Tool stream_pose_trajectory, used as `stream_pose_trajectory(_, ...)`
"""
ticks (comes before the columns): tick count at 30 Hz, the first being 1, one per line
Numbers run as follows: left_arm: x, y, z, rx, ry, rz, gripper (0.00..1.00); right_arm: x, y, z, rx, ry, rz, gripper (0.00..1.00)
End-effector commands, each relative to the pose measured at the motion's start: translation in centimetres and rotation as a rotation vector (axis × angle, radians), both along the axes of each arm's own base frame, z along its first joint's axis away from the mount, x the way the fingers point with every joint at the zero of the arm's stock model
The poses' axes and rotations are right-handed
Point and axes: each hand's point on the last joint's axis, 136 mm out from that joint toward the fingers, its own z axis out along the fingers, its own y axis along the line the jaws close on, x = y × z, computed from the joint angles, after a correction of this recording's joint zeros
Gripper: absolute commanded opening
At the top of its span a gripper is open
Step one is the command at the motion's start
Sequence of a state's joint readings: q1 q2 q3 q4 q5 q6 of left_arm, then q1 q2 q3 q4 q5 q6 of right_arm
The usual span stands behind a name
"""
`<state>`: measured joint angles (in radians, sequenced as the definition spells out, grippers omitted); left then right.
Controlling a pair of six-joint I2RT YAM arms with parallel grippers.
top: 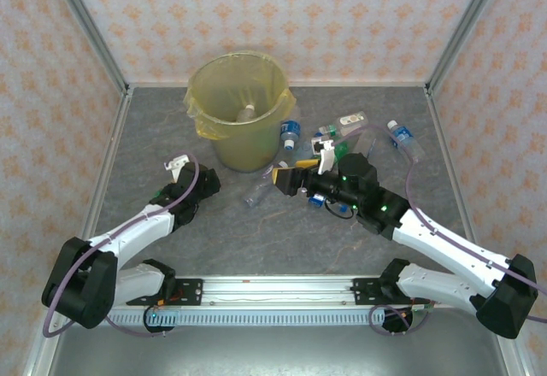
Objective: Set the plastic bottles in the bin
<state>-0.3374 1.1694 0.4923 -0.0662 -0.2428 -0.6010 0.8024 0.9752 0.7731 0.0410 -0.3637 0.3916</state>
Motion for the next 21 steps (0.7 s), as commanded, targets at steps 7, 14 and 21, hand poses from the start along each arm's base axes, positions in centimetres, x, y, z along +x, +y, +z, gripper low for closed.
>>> stream_pose_trajectory(7,0.1,-3.1,0.1,-0.176,-0.007,-0.097,0.99,-0.3,-0.4,0.9,0.015,-0.032,-0.006,1.00)
stream_pose_trajectory(14,-0.3,-4.3,1.7,-0.272,-0.049,-0.136,0.98,-0.3,-0.2,0.7,0.019,-0.027,-0.005,1.00)
stream_pose_trajectory(21,-0.5,-2.2,1.0,-0.130,-0.027,-0.096,0.99,-0.3,-0.3,0.8,0.021,-0.028,-0.007,1.00)
